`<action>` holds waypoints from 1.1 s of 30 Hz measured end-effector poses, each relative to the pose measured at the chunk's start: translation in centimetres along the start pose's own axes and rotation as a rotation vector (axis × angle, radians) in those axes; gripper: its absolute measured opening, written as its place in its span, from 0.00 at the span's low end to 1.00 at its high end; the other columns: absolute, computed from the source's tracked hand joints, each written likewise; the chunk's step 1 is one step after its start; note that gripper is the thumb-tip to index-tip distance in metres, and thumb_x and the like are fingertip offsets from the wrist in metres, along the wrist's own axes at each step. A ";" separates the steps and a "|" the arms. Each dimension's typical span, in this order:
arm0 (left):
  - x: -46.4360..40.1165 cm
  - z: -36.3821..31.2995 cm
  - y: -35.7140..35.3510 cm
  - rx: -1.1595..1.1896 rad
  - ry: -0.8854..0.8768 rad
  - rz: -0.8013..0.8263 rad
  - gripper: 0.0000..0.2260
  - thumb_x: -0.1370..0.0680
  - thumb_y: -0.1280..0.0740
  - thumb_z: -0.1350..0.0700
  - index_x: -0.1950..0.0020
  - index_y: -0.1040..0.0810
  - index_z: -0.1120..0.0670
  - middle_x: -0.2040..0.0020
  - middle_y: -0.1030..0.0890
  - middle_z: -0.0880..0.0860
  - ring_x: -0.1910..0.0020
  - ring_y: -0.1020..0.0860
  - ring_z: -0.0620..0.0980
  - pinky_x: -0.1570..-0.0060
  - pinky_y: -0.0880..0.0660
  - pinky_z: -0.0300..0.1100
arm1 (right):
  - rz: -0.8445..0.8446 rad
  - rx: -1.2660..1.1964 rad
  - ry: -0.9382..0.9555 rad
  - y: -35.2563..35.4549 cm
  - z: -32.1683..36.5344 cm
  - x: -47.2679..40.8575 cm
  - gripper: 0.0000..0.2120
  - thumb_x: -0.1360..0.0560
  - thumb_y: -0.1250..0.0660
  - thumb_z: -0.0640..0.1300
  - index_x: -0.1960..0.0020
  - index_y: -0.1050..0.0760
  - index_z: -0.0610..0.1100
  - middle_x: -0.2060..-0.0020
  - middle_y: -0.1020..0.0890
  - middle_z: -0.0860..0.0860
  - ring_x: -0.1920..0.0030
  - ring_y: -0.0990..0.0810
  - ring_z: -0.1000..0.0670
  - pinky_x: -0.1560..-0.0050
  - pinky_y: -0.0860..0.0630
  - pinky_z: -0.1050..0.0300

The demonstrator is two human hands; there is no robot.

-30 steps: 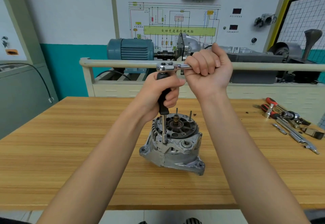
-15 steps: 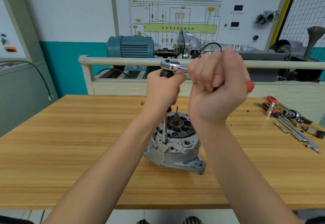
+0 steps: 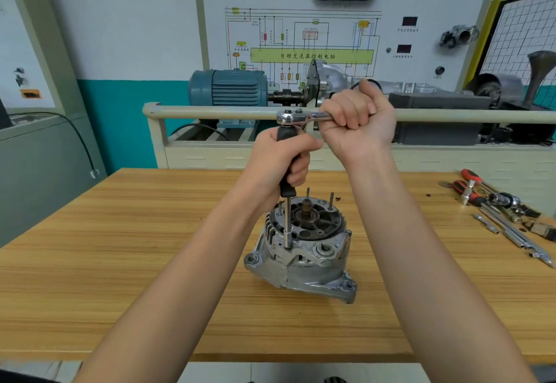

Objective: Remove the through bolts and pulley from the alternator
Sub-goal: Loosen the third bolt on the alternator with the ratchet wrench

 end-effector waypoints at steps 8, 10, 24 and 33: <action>-0.3 0.5 0.2 -0.036 0.024 -0.098 0.25 0.23 0.38 0.65 0.78 0.39 0.48 0.81 0.42 0.47 0.83 0.47 0.44 0.80 0.46 0.30 | 0.177 0.335 0.361 -2.7 0.1 4.2 0.25 0.25 0.45 0.38 0.80 0.39 0.46 0.84 0.41 0.53 0.82 0.45 0.55 0.77 0.45 0.61; -0.2 0.4 0.2 -0.049 0.017 -0.131 0.26 0.23 0.38 0.66 0.79 0.38 0.49 0.81 0.41 0.47 0.83 0.46 0.44 0.79 0.46 0.30 | 0.315 0.551 0.591 -4.3 -0.9 6.5 0.23 0.24 0.45 0.35 0.77 0.38 0.47 0.83 0.39 0.53 0.81 0.43 0.54 0.75 0.45 0.59; -0.2 0.3 0.2 -0.062 -0.002 -0.135 0.19 0.24 0.35 0.65 0.69 0.40 0.52 0.79 0.41 0.47 0.81 0.46 0.44 0.79 0.45 0.33 | 0.069 0.324 0.323 -2.6 0.9 3.6 0.28 0.22 0.48 0.39 0.81 0.41 0.46 0.85 0.42 0.53 0.82 0.46 0.55 0.78 0.45 0.63; 0.2 -0.2 0.7 -0.047 0.007 -0.142 0.17 0.24 0.38 0.67 0.71 0.34 0.54 0.78 0.35 0.51 0.78 0.39 0.47 0.77 0.42 0.33 | 0.359 0.784 0.778 -5.5 -2.6 8.0 0.19 0.28 0.40 0.36 0.75 0.36 0.48 0.82 0.39 0.53 0.80 0.42 0.55 0.73 0.45 0.60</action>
Point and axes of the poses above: each hand's wrist, its own x-axis away from the middle knuckle, its own y-axis out of the back of the hand, z = x × y, the point moved 7 cm from there along -x, towards the middle knuckle
